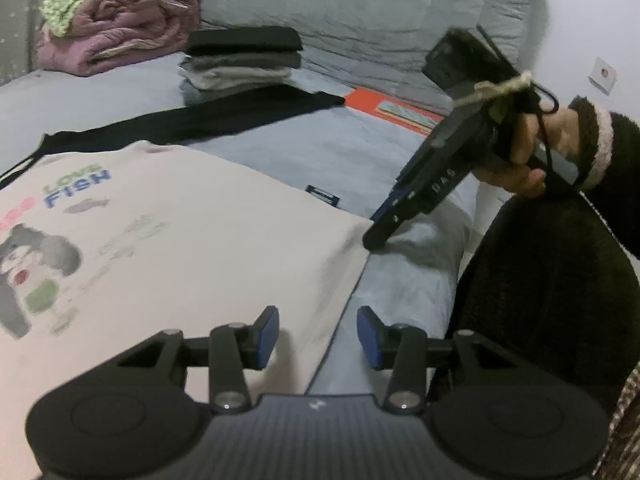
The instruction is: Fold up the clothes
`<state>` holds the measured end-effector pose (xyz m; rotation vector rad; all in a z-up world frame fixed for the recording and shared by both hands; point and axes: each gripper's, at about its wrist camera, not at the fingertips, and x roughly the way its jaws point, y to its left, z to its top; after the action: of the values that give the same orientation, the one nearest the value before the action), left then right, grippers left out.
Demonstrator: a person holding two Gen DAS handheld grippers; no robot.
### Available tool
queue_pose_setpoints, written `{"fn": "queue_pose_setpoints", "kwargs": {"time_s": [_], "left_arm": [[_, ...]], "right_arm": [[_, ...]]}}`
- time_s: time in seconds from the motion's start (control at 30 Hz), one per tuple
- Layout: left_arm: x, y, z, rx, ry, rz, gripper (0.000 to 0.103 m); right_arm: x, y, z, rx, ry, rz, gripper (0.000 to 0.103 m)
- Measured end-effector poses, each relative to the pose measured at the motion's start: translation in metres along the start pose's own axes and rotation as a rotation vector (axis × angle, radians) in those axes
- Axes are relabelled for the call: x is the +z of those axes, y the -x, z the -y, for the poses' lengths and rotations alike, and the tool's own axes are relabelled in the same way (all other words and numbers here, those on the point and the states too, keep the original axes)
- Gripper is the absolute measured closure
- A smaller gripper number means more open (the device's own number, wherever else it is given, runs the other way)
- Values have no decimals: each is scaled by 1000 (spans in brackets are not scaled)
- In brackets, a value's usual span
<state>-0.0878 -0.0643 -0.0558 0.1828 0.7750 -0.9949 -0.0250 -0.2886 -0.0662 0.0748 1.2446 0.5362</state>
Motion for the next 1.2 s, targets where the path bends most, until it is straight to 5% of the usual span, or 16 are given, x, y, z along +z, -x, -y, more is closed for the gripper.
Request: {"fn": "queue_pose_setpoints", "kwargs": {"time_s": [0.4, 0.8, 0.93, 1.2], "left_arm": [[-1, -11, -8, 3, 0, -51, 51], [-8, -9, -15, -15, 27, -60, 50], [-7, -9, -15, -14, 28, -59, 50], [-4, -11, -19, 0, 61, -34, 50]], "right_arm": [[44, 18, -17, 163, -85, 115, 90], [99, -40, -31, 205, -231, 129, 82], [96, -35, -32, 173, -218, 141, 72], [81, -41, -41, 125, -194, 112, 73]]}}
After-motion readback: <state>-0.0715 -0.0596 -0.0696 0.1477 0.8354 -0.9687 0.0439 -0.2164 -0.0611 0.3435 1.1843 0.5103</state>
